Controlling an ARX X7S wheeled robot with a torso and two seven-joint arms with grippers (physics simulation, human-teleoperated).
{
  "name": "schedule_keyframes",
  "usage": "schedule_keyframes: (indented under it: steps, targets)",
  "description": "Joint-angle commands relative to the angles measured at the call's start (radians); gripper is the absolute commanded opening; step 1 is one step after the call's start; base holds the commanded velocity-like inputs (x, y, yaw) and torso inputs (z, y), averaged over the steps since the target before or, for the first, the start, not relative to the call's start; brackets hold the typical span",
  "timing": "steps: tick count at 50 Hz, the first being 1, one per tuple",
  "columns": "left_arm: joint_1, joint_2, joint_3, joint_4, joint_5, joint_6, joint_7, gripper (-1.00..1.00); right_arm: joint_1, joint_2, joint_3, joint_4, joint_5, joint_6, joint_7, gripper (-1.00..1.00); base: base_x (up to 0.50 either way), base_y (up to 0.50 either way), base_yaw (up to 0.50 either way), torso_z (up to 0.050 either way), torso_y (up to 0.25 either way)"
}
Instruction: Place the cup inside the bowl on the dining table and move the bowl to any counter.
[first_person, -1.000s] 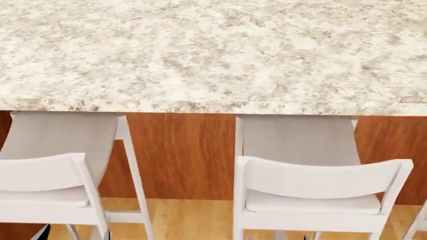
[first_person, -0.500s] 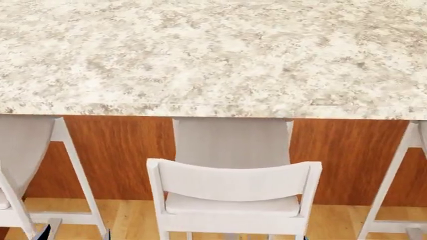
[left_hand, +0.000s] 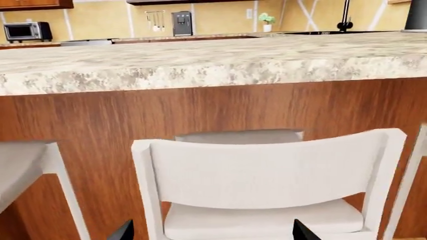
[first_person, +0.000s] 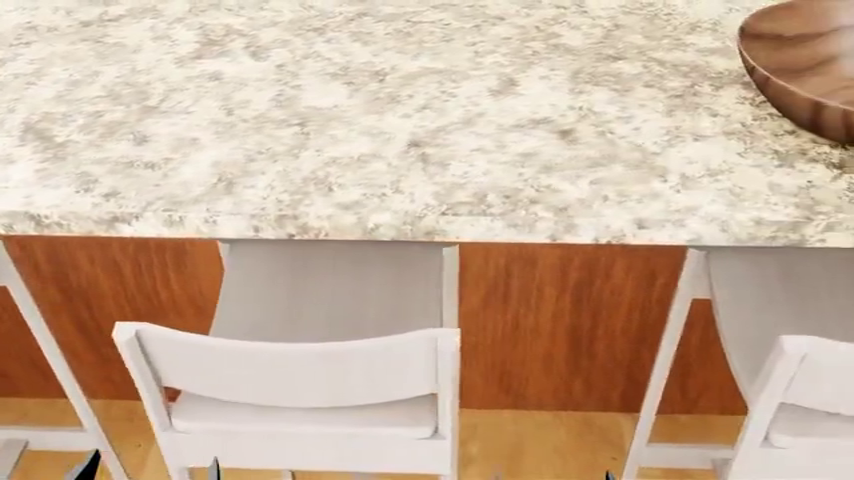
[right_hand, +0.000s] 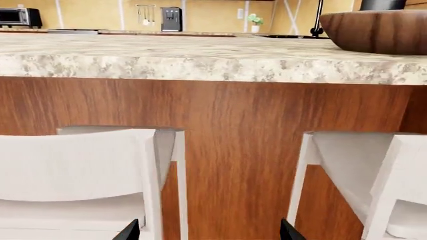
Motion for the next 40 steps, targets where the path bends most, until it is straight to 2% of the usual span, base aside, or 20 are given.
schedule_keyframes:
  steps: [1,40]
  targets:
    - [-0.001,-0.002,0.004,0.002,-0.003,-0.001,-0.004,1.0,0.002,0.003,-0.005,0.001,-0.002,-0.001,0.005,1.0,0.03,-0.5,0.0,0.0,0.0]
    - [-0.012,-0.005,0.018,0.0,-0.008,-0.004,-0.015,1.0,0.005,0.009,-0.011,0.004,0.008,-0.001,0.022,1.0,0.01,-0.5,0.0,0.0,0.0]
